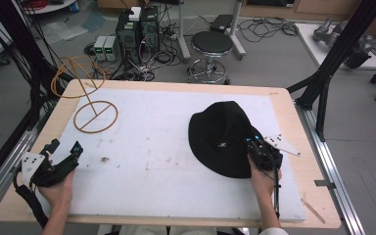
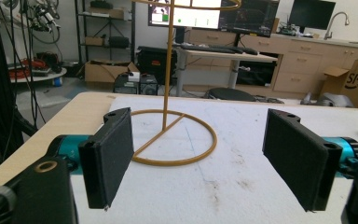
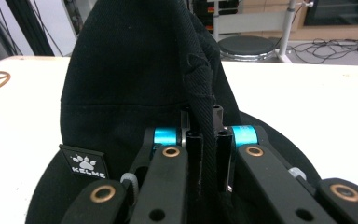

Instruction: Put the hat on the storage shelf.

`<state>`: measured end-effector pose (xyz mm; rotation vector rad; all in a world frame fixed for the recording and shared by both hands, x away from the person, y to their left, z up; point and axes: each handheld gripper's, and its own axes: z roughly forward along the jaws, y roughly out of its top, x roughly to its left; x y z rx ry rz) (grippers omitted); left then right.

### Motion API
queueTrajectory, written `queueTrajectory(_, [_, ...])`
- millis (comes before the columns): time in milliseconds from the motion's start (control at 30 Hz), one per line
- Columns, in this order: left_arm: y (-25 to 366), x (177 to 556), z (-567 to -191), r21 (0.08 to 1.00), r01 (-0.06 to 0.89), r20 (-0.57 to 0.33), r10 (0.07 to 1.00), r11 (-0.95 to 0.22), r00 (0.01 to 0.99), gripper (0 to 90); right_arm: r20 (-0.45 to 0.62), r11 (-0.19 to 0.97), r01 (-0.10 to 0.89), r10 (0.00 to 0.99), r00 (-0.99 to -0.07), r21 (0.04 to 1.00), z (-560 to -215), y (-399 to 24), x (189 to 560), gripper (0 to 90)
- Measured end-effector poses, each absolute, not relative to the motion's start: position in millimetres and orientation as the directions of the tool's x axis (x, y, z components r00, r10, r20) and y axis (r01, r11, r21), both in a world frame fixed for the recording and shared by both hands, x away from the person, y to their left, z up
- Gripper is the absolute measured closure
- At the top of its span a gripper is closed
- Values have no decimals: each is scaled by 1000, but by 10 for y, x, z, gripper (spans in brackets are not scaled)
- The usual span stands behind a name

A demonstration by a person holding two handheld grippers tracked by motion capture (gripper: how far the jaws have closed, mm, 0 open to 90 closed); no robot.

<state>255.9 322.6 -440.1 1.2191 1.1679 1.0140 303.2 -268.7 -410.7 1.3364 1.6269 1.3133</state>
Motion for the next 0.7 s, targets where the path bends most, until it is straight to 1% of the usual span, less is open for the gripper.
queueTrajectory(333, [3219, 2572, -4403, 995, 38, -102, 984, 97, 145, 249, 142, -72, 257, 954, -265, 964, -4078, -2721, 2960, 879])
queueTrajectory(533, [3210, 2569, -4403, 993, 39, -112, 983, 107, 147, 250, 133, -76, 218, 957, -259, 973, -4047, -2726, 2893, 879])
queueTrajectory(700, [3177, 2586, -4405, 995, 43, -101, 982, 95, 162, 251, 129, -87, 180, 963, -238, 980, -4018, -2712, 2837, 880])
